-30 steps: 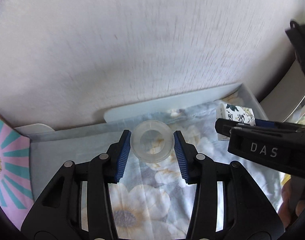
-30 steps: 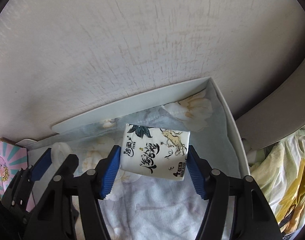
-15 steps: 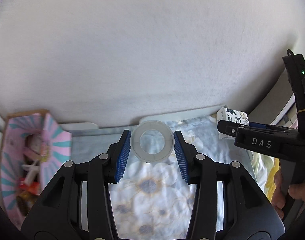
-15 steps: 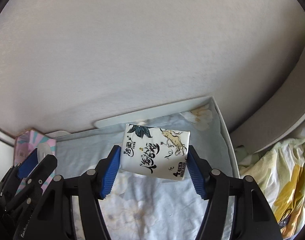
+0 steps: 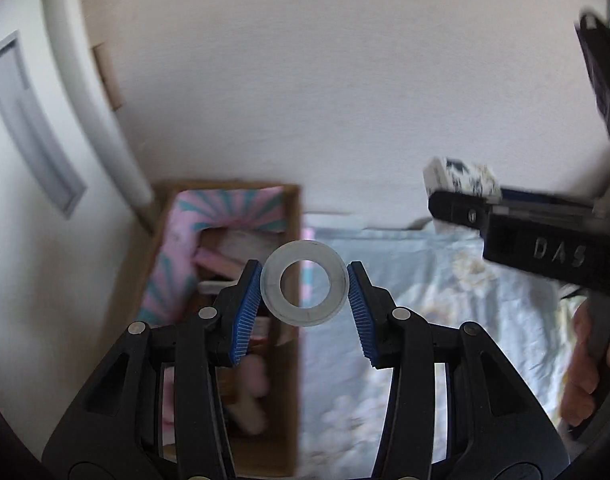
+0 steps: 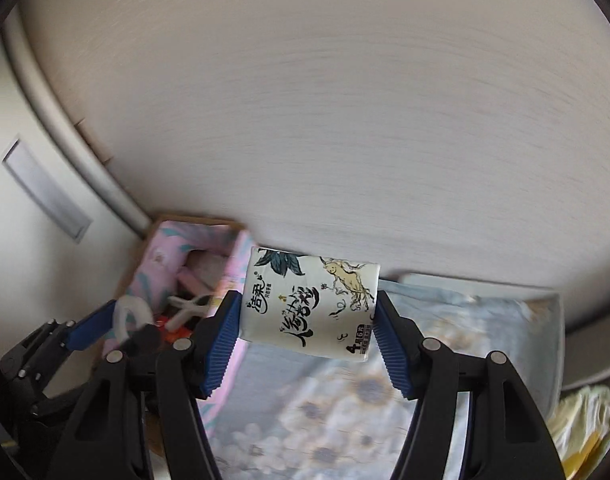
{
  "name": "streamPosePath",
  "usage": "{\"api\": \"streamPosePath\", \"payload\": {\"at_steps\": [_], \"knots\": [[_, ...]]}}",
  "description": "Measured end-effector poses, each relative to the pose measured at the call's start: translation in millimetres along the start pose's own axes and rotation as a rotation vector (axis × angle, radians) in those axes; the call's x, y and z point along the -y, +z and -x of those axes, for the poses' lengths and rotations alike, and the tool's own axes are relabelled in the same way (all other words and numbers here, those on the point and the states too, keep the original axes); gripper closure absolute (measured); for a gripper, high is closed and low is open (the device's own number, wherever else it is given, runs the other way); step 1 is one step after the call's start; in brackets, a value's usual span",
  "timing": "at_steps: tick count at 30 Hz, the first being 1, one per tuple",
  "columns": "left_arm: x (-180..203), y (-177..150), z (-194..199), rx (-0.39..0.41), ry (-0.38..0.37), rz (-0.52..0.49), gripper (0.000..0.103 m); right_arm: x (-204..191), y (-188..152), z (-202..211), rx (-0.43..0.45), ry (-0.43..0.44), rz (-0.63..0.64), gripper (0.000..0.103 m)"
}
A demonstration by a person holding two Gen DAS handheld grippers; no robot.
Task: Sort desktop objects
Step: 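Carry the tissue pack and tape roll into the cardboard box and release both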
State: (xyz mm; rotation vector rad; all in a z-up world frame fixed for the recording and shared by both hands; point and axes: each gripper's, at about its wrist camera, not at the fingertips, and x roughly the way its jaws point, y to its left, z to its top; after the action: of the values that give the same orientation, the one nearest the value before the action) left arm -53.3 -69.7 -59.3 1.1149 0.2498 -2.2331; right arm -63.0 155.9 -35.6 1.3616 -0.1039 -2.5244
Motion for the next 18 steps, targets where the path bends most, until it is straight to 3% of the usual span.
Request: {"api": "streamPosePath", "payload": {"at_steps": [4, 9, 18], "knots": [[-23.9, -22.6, -12.4, -0.055, 0.048, 0.011, 0.063, -51.7, 7.9, -20.0, -0.029, 0.076, 0.068, 0.043], [-48.0, -51.5, -42.4, -0.163, 0.036, 0.094, 0.063, -101.0, 10.9, -60.1, -0.093, 0.111, 0.150, 0.043], [-73.8, -74.4, -59.6, -0.232, 0.036, 0.139, 0.063, -135.8, -4.4, -114.4, -0.215, 0.115, 0.212, 0.043]]}}
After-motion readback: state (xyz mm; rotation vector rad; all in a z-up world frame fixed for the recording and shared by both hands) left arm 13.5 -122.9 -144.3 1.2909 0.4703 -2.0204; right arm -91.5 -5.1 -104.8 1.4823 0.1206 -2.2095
